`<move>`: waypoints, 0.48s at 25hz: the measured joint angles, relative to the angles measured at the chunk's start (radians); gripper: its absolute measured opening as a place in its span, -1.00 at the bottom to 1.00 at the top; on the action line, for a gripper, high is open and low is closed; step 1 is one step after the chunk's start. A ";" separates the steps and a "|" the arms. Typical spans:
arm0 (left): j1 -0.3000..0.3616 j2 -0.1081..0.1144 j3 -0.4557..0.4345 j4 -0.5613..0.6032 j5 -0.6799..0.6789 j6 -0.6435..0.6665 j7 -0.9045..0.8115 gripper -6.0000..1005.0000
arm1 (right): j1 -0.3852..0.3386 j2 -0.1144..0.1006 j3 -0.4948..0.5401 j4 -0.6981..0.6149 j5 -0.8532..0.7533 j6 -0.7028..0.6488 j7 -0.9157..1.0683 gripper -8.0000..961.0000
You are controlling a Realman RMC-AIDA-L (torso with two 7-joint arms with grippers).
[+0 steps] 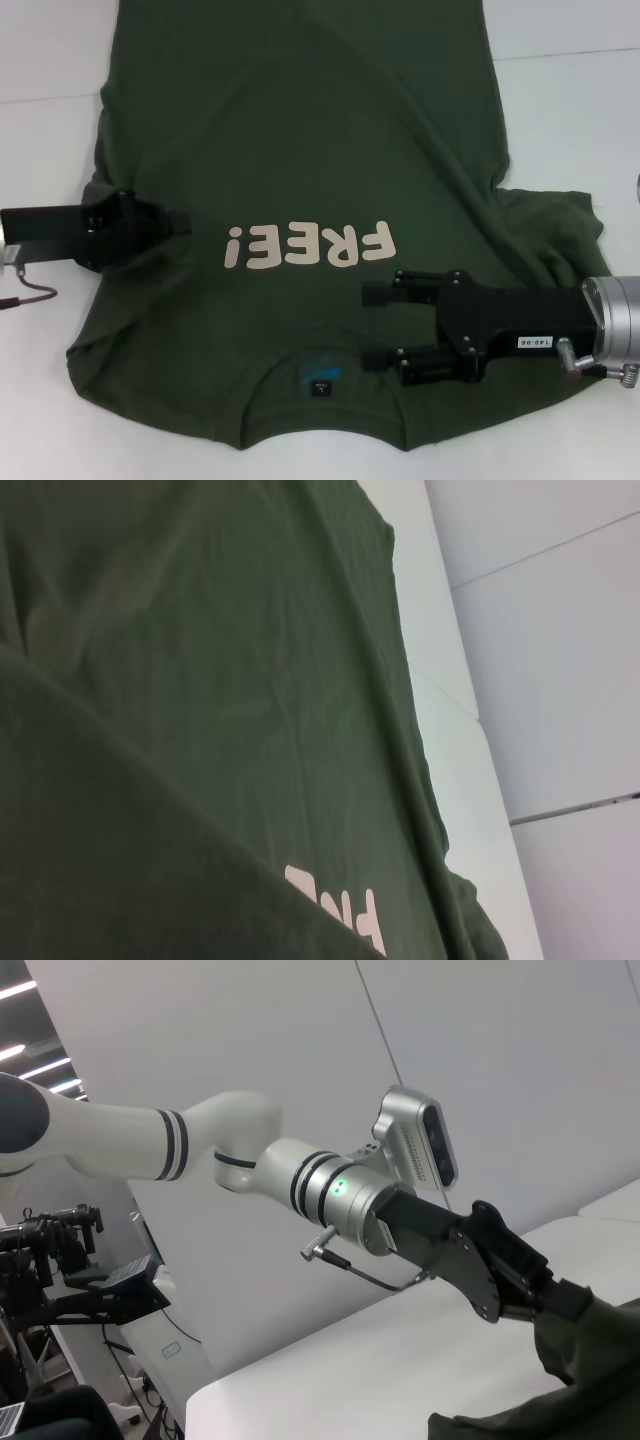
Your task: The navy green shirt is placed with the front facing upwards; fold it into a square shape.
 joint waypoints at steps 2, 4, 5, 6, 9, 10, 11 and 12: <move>-0.003 -0.002 0.004 -0.011 0.003 -0.010 0.003 -0.91 | 0.000 0.000 0.000 0.000 0.000 0.000 0.000 0.83; -0.003 -0.004 0.009 -0.014 0.003 -0.017 0.003 -0.90 | 0.000 0.000 0.000 0.000 0.000 0.000 0.000 0.83; -0.003 -0.006 0.018 -0.016 0.003 -0.027 0.003 -0.90 | 0.001 0.000 0.000 0.000 0.000 0.000 0.000 0.83; -0.003 -0.011 0.032 -0.018 0.001 -0.042 0.001 -0.90 | 0.001 0.000 0.000 0.000 0.000 0.000 0.000 0.83; -0.004 -0.027 0.053 -0.020 -0.001 -0.086 -0.001 -0.90 | 0.001 0.000 0.000 0.000 0.000 0.000 0.000 0.83; -0.005 -0.028 0.053 -0.021 -0.001 -0.090 -0.001 -0.90 | 0.001 0.001 0.000 0.000 0.000 0.000 0.000 0.83; -0.006 -0.032 0.055 -0.025 -0.001 -0.106 -0.001 -0.90 | 0.001 0.001 0.000 0.000 0.000 0.000 0.000 0.83; -0.009 -0.034 0.055 -0.033 -0.001 -0.121 -0.001 -0.90 | 0.001 0.001 0.000 0.000 0.000 0.000 0.000 0.83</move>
